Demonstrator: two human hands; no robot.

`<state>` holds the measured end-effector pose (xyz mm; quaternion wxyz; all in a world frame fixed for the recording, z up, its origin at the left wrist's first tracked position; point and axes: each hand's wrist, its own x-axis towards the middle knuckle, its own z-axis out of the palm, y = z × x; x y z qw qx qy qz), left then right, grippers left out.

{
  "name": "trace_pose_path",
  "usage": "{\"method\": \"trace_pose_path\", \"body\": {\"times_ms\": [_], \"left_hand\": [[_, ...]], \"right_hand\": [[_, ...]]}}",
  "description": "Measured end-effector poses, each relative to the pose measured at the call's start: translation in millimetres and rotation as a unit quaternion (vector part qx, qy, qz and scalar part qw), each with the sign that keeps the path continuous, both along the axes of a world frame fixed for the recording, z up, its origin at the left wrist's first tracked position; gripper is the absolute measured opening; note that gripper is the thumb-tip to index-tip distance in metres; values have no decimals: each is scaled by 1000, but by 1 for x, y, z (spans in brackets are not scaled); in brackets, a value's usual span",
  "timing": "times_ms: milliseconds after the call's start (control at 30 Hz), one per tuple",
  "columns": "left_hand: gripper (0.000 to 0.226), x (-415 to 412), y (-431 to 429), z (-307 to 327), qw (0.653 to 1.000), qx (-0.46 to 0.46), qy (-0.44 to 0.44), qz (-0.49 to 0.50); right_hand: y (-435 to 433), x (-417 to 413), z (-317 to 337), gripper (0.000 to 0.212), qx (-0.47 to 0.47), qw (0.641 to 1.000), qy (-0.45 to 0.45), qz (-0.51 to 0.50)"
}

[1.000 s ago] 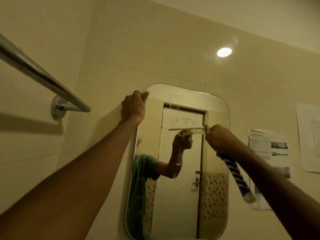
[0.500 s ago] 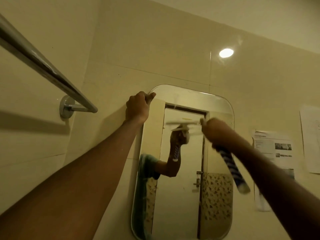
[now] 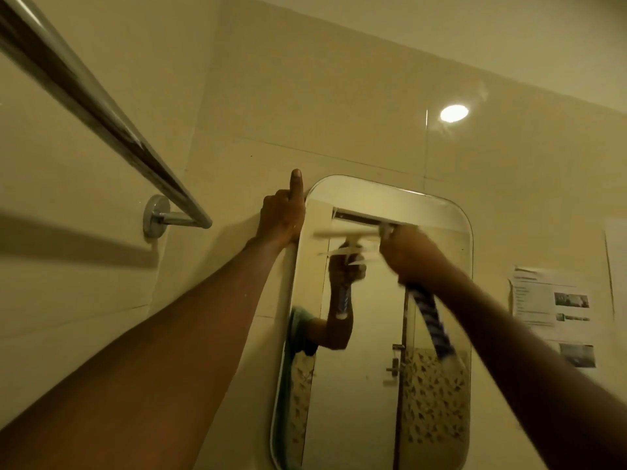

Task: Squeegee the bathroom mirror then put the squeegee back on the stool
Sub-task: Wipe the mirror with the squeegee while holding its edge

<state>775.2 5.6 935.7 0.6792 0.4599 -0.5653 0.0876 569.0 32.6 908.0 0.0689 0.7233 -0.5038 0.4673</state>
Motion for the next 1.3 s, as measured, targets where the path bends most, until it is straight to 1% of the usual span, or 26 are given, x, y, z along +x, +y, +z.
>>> {"method": "trace_pose_path", "body": {"times_ms": [67, 133, 200, 267, 333, 367, 400, 467, 500, 567, 600, 633, 700, 800, 867, 900, 967, 1000, 1033, 1100, 1133, 1200, 1300], "left_hand": [[89, 0, 4, 3, 1000, 9, 18, -17], [89, 0, 8, 6, 999, 24, 32, -34], [90, 1, 12, 7, 997, 37, 35, -54], [90, 1, 15, 8, 996, 43, 32, -72], [88, 2, 17, 7, 996, 42, 28, -72], [87, 1, 18, 7, 997, 41, 23, -68], [85, 0, 18, 6, 997, 43, 20, -63], [82, -1, 18, 5, 997, 41, 20, -57], [82, -1, 16, 4, 997, 39, 30, -61], [82, 0, 15, 4, 994, 45, 63, -82], [82, 1, 15, 5, 992, 49, 74, -92], [83, 3, 15, 6, 990, 51, 83, -99], [85, 3, 17, 9, 989, 63, 90, -100], [82, -2, 20, 9, 993, 72, 69, -66], [72, -6, 21, 5, 997, 63, 42, -31], [67, -8, 19, 2, 998, 57, 31, -9], [63, -10, 13, -9, 998, 38, 5, 50], [61, -10, 11, -16, 997, 24, -8, 78], [58, -10, 8, -23, 995, 11, -19, 99], [49, -11, 5, -31, 992, -3, -27, 125], [46, -11, 5, -33, 991, -1, -30, 132], [43, -10, 4, -32, 991, 0, -35, 130], [43, -8, 3, -31, 992, 0, -37, 119]], "right_hand": [[5, 2, 47, 43, -48, 999, -15, -18], [3, 7, 73, 39, -56, 998, -17, -24], [-2, 14, 57, 33, -39, 999, -21, -17], [-4, 18, 10, 43, -7, 1000, -28, -1], [0, 19, -35, 42, 39, 999, -20, 16], [5, 17, -45, 41, 56, 998, -9, 15], [9, 15, -40, 41, 58, 998, 6, 15], [11, 13, -4, 39, 10, 1000, 27, 12], [11, 13, 20, 38, -22, 999, 29, 7], [11, 17, 57, 31, -47, 999, 7, 8], [8, 20, 62, 28, -51, 999, -3, 10], [3, 24, 57, 32, -51, 998, -17, 18], [-7, 27, 20, 38, -35, 997, -44, 51], [-12, 19, -48, 37, 20, 997, -21, 69], [-11, 1, -63, 37, 45, 998, 16, 46], [-10, -11, -57, 38, 39, 998, 34, 35], [-9, -32, -22, 43, -18, 998, 55, 6], [-9, -40, 2, 44, -45, 998, 43, -9], [-9, -47, 27, 45, -52, 999, 6, -13], [-14, -56, 59, 44, -35, 998, -59, -7], [-17, -57, 60, 44, -25, 997, -69, -5], [-29, -57, 33, 47, -25, 998, -56, -6], [-34, -56, -43, 47, 2, 998, -49, 31]]}}
